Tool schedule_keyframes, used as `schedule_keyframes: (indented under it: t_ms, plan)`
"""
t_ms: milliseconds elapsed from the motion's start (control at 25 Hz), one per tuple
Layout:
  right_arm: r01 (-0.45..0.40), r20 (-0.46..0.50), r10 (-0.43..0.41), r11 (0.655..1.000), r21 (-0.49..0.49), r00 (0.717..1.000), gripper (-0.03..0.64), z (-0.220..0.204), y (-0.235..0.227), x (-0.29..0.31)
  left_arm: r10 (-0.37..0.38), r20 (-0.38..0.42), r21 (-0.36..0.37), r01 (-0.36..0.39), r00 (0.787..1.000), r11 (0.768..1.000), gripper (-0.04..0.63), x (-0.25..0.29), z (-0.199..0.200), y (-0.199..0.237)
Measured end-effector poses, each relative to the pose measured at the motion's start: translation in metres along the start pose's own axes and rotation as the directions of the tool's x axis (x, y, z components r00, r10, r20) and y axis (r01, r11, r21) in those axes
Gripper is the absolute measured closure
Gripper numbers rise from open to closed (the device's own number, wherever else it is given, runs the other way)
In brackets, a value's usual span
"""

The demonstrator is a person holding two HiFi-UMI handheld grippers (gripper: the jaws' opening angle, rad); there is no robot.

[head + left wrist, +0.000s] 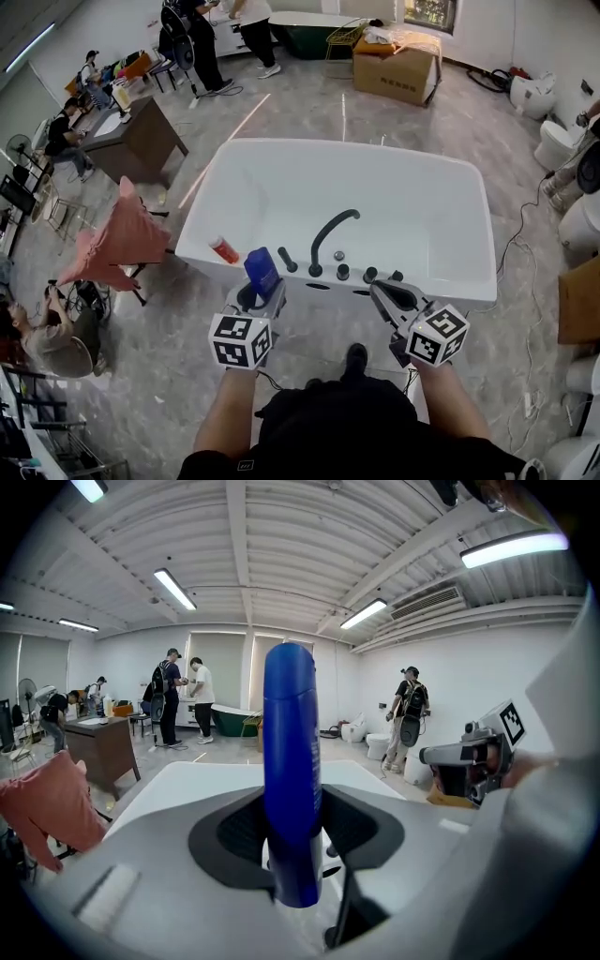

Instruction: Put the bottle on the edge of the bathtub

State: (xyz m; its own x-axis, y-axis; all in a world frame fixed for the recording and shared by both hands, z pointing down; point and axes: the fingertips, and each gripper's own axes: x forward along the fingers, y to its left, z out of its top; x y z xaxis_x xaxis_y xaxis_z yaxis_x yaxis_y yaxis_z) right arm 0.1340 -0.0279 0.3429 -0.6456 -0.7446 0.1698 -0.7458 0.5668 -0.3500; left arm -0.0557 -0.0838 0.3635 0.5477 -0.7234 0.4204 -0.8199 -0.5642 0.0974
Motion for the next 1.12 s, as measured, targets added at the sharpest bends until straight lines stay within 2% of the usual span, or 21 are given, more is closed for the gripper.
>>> schedule_keyframes:
  t_ms: [280, 560, 760, 1120]
  plan:
    - [-0.06, -0.028, 0.06, 0.998, -0.001, 0.998, 0.604, 0.007, -0.04, 0.01, 0.063, 0.011, 0.0, -0.063, 0.998, 0.998, 0.423, 0.024, 0.004, -0.008]
    - [-0.09, -0.082, 0.09, 0.996, 0.011, 0.993, 0.604, 0.003, -0.045, 0.035, 0.092, 0.016, -0.047, -0.091, 0.996, 0.995, 0.423, 0.031, -0.001, 0.011]
    - [-0.115, -0.128, 0.114, 0.993, 0.005, 0.985, 0.604, 0.0, -0.042, 0.063, 0.084, 0.014, -0.062, -0.083, 0.996, 0.995, 0.423, 0.046, -0.004, 0.03]
    - [-0.099, -0.217, 0.102, 0.995, 0.025, 0.971, 0.604, -0.023, -0.052, 0.094, 0.035, 0.017, -0.072, -0.033, 0.999, 0.997, 0.423, 0.086, -0.017, 0.053]
